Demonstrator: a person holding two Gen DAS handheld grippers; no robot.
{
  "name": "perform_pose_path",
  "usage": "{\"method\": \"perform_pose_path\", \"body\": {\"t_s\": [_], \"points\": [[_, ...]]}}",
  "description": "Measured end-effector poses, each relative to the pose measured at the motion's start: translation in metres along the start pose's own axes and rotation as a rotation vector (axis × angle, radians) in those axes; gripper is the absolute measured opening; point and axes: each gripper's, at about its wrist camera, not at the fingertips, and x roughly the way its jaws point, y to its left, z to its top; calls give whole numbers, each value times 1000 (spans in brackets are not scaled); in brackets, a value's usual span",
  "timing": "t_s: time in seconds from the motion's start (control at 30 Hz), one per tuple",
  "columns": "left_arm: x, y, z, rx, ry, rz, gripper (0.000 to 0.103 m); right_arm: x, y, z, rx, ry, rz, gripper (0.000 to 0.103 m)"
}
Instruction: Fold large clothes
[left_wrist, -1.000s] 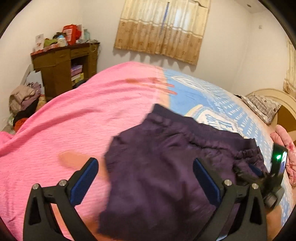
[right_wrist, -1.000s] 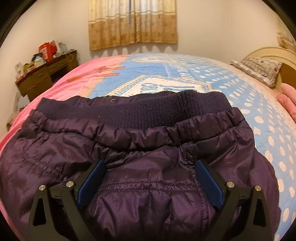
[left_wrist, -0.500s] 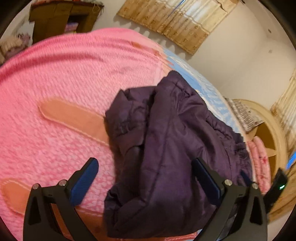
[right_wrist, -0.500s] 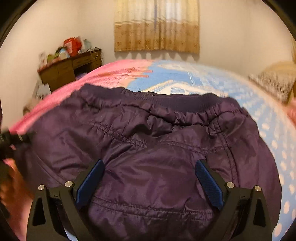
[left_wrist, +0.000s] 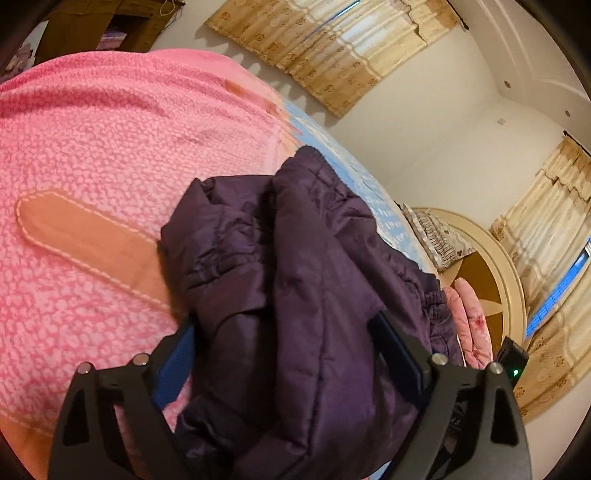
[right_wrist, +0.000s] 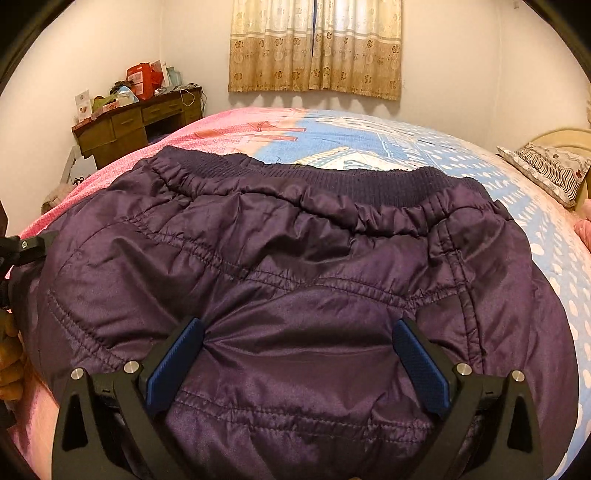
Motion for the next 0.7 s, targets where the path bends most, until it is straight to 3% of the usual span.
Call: {"method": "perform_pose_path", "body": {"t_s": [0.13, 0.2, 0.3, 0.4, 0.47, 0.57, 0.63, 0.7], "points": [[6, 0, 4, -2, 11, -13, 88, -1, 0, -2, -2, -4, -1, 101], [5, 1, 4, -11, 25, -92, 60, -2, 0, -2, -1, -6, 0, 101], [1, 5, 3, -28, 12, -147, 42, -3, 0, -3, -1, -7, -1, 101], [-5, 3, 2, -26, -14, -200, 36, -3, 0, -3, -1, -6, -1, 101], [-10, -3, 1, -5, -36, -229, 36, -3, -1, -4, 1, -6, -1, 101], [-6, -3, 4, -23, -40, -216, 37, -3, -1, -4, 1, -6, -1, 101], [1, 1, 7, -42, -31, -167, 46, -3, -2, -4, 2, -9, 2, 101], [2, 7, 8, -79, -32, -115, 69, -4, -2, -4, 3, -11, 3, 101]]}}
